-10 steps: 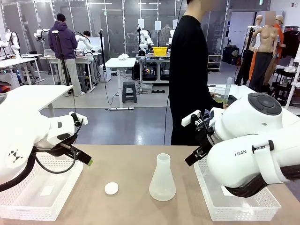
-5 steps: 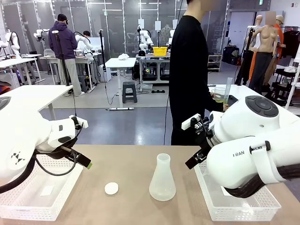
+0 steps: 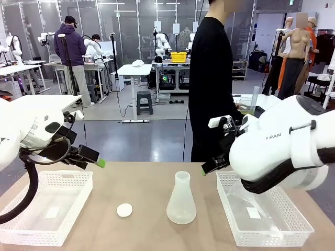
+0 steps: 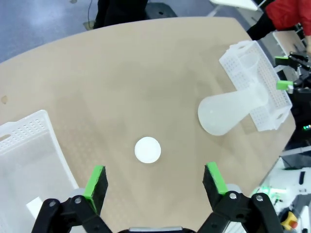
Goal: Prepare the solutions needed for the experiment.
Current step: Pick up the Plastic Funnel and insert it into the Big flask.
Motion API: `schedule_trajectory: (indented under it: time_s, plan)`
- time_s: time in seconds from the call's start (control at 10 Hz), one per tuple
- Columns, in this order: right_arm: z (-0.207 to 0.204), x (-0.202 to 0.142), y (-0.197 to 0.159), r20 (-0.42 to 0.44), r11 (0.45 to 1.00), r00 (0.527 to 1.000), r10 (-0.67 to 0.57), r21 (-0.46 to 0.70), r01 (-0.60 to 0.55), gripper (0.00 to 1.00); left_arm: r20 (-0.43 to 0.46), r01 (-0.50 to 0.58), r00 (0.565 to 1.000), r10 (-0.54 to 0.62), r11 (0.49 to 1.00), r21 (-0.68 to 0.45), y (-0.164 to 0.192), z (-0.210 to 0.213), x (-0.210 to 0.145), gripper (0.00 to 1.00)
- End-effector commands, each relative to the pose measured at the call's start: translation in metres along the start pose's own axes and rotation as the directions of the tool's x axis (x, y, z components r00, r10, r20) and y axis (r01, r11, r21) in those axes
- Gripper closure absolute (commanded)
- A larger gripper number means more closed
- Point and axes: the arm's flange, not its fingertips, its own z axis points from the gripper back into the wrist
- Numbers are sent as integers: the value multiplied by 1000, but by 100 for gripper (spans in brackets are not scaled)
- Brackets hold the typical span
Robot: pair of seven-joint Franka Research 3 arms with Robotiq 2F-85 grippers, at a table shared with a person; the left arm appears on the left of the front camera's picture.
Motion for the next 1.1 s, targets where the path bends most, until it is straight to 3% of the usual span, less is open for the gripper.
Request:
schedule_trajectory:
  time_s: [0.0,0.2,0.3,0.4,0.6,0.8,1.0]
  plan:
    - [-8,-4,1,-32,998,999,38,-53,-40,0,-5,42,999,-42,997,69,-13,-10,-7,0]
    - [-8,-4,1,-32,998,999,38,-53,-40,0,-6,16,1000,-16,1000,18,-5,-3,-1,0]
    - [-12,-6,-3,-34,999,999,30,-23,-31,0,-21,-91,996,89,987,-131,14,-16,11,0]
    - [-19,-1,-20,13,997,997,-74,27,74,0,-10,-184,982,186,961,-205,36,-25,17,0]
    - [-28,1,-38,37,972,983,-181,158,173,0,-27,-247,968,251,919,-307,55,-42,16,0]
    - [-41,7,-50,41,917,953,-301,285,277,0,-34,-291,952,303,870,-399,67,-56,14,0]
    - [-49,9,-59,20,819,886,-463,391,419,0,-38,-311,939,343,794,-522,73,-52,14,0]
